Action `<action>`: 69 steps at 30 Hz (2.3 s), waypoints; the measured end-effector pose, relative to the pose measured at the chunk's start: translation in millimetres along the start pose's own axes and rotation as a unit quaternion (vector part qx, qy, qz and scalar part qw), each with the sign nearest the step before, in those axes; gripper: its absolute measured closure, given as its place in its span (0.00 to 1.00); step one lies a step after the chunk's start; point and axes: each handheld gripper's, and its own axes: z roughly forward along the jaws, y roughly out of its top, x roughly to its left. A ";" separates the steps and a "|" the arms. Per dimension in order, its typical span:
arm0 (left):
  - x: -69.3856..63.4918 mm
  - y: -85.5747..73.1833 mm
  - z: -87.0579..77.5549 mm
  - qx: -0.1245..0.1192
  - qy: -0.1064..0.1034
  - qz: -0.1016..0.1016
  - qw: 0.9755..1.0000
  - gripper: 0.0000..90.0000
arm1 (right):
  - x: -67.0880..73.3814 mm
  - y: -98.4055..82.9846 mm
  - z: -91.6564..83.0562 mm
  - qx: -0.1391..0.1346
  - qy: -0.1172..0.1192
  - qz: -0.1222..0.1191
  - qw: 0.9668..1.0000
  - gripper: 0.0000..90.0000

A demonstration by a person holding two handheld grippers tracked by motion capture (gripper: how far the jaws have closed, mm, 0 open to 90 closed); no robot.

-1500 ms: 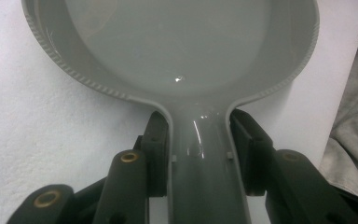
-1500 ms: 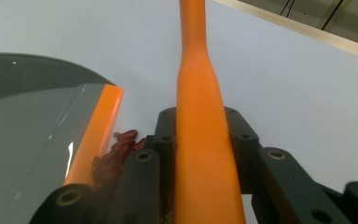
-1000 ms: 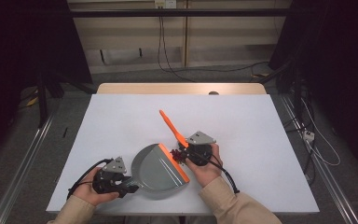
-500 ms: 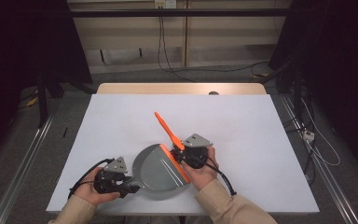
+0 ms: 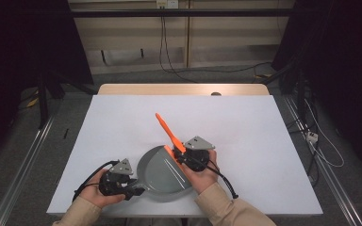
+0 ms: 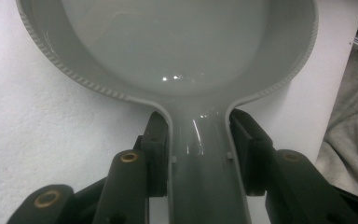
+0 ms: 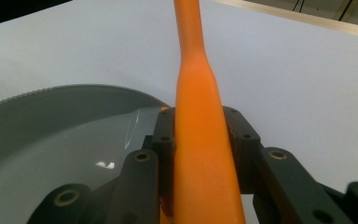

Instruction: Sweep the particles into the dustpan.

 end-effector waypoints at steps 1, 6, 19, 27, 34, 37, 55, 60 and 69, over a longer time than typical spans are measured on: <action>-0.3 0.3 0.3 0.000 -0.001 0.000 1.000 0.69 | 0.8 -0.1 0.2 -0.001 0.002 0.003 1.000 0.78; -0.2 0.8 1.0 0.001 0.000 -0.002 1.000 0.69 | 5.1 -0.3 1.3 -0.004 0.004 0.004 1.000 0.78; 0.7 0.0 0.8 -0.001 -0.003 -0.006 1.000 0.69 | 14.8 4.3 2.8 -0.013 0.026 0.001 1.000 0.78; 1.6 -1.5 0.4 0.002 -0.001 -0.002 1.000 0.69 | 25.6 14.6 1.5 -0.026 0.078 0.008 0.997 0.79; 1.4 -1.5 0.6 -0.001 -0.002 -0.009 1.000 0.69 | 3.6 28.1 -9.2 -0.041 0.060 0.007 0.997 0.79; 1.5 -1.4 0.5 -0.002 -0.001 -0.007 1.000 0.69 | -8.5 27.8 -10.6 -0.040 0.049 0.007 0.998 0.79; 3.4 -2.1 0.1 -0.004 -0.006 -0.009 1.000 0.69 | -43.8 11.9 -0.5 -0.024 -0.008 -0.002 1.000 0.79; 3.2 -2.1 0.4 -0.005 -0.006 -0.012 1.000 0.69 | -51.0 8.1 3.2 -0.013 -0.024 -0.022 0.999 0.79; 3.9 -1.4 0.6 -0.001 -0.005 -0.012 1.000 0.69 | -29.3 -0.8 3.9 -0.014 -0.004 -0.033 0.999 0.78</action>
